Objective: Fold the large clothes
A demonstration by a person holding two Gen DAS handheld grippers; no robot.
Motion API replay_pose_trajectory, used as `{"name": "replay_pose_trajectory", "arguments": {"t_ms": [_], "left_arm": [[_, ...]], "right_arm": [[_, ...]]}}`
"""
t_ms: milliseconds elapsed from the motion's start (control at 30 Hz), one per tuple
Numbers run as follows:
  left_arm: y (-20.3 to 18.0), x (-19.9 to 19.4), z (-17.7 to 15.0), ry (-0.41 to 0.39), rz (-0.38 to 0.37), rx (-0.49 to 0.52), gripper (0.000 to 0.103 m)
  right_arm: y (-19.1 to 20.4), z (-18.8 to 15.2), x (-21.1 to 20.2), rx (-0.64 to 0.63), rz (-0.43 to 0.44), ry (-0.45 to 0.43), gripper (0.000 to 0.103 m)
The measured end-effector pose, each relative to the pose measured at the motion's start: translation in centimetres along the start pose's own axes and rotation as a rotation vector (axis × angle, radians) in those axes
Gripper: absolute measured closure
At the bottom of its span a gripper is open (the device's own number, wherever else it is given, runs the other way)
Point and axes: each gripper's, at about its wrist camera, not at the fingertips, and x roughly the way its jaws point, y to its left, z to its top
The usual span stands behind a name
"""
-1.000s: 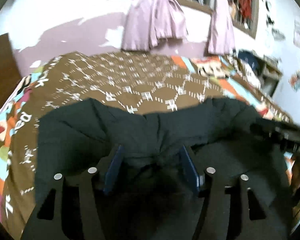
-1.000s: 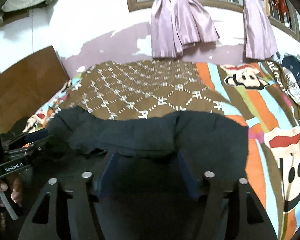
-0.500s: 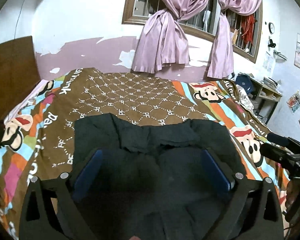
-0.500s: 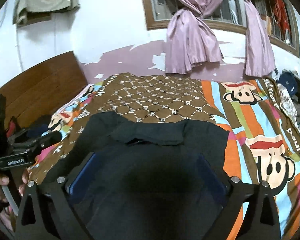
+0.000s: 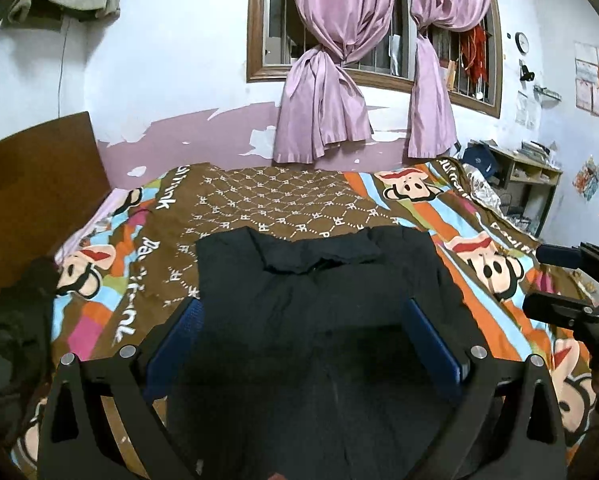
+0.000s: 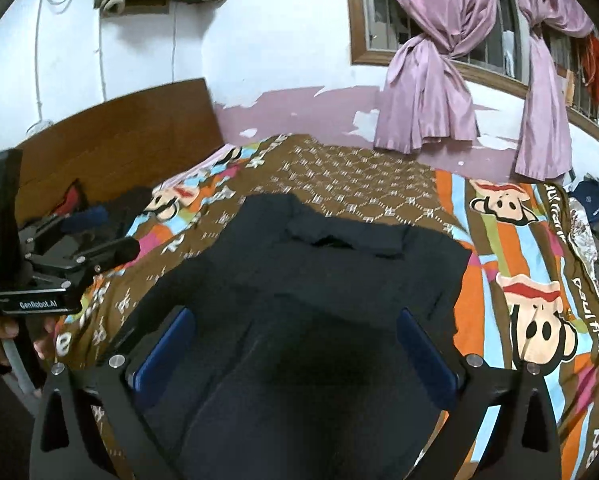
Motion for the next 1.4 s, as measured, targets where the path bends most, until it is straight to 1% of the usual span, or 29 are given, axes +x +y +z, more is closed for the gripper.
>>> {"name": "replay_pose_trajectory", "arguments": {"t_ms": [100,233,333,433,500,700,767,867,933,967,1000,1100,1233,1333,1400], "left_arm": [[-0.3,-1.4,-1.3,0.022,0.008,0.019,0.005],[-0.3,-2.9,-4.0,0.044,0.009,0.050,0.005],[0.0,-3.6,-6.6,0.071,0.011,0.074,0.005],[0.6,-3.9,-9.6,0.114,0.015,0.091,0.005],[1.1,-3.7,-11.5,0.153,0.015,0.099,0.005],[1.7,-2.9,-16.6,0.326,-0.034,0.088,0.005],[1.6,-2.8,-18.0,0.365,-0.042,0.098,0.005],[1.0,-2.7,-20.8,0.415,-0.030,0.163,0.005],[0.6,-2.7,-22.9,0.444,-0.022,0.229,0.005],[0.5,-2.8,-23.8,0.449,-0.018,0.256,0.005],[0.1,-2.8,-25.0,0.453,-0.012,0.306,0.005],[-0.4,-2.6,-27.1,0.471,0.008,0.403,0.005],[-0.2,-2.2,-28.7,0.493,0.005,0.426,0.005],[-0.1,-1.6,-29.7,0.493,0.040,0.465,0.005],[0.0,-0.8,-30.5,0.506,0.079,0.494,0.005]], "right_arm": [[1.2,-1.8,-0.4,-0.024,0.011,0.041,0.001],[2.6,-4.6,-0.4,-0.066,0.021,0.090,0.001],[3.5,-7.4,0.5,-0.098,0.042,0.153,0.001],[4.5,-10.2,1.8,-0.122,0.065,0.236,0.001],[5.0,-11.8,2.8,-0.135,0.083,0.296,0.001],[5.9,-16.0,5.0,-0.180,0.096,0.419,0.001],[6.3,-17.4,5.6,-0.206,0.099,0.456,0.001],[7.0,-19.3,6.2,-0.262,0.097,0.491,0.001],[7.6,-20.2,6.7,-0.317,0.090,0.510,0.001],[8.0,-20.8,6.9,-0.359,0.083,0.514,0.001],[8.4,-21.4,7.0,-0.391,0.077,0.514,0.001],[9.7,-22.4,7.6,-0.492,0.061,0.508,0.001],[10.4,-23.4,8.7,-0.540,0.041,0.530,0.001],[10.7,-24.2,9.6,-0.572,0.016,0.538,0.001],[10.6,-24.5,10.1,-0.577,0.003,0.548,0.001]]}}
